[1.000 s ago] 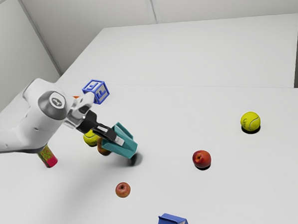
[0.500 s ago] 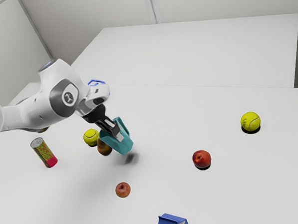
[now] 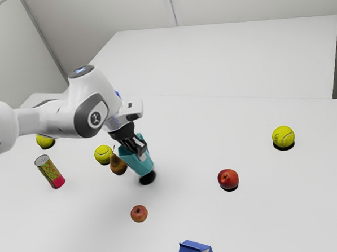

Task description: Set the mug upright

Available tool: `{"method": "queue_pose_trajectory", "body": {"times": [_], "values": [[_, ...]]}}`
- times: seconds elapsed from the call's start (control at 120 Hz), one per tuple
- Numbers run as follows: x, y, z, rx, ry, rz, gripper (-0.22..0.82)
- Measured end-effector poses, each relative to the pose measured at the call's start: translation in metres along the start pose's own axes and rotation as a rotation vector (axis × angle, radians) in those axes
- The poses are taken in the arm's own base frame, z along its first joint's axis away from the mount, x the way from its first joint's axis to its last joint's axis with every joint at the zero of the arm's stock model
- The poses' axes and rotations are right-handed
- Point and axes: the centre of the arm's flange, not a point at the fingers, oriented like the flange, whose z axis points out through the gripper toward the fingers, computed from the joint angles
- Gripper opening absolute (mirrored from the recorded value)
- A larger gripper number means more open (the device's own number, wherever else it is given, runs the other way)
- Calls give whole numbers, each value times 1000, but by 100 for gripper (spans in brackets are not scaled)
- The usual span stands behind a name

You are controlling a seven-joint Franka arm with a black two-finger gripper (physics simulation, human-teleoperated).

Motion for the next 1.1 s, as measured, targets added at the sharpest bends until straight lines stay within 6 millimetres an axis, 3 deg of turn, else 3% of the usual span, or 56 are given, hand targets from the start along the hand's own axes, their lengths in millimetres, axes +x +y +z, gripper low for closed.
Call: {"method": "queue_pose_trajectory", "body": {"times": [0.475,1.1], "values": [[15,3,23,110,-3,-50,-16],[16,-2,45,116,-25,-164,-17]]}}
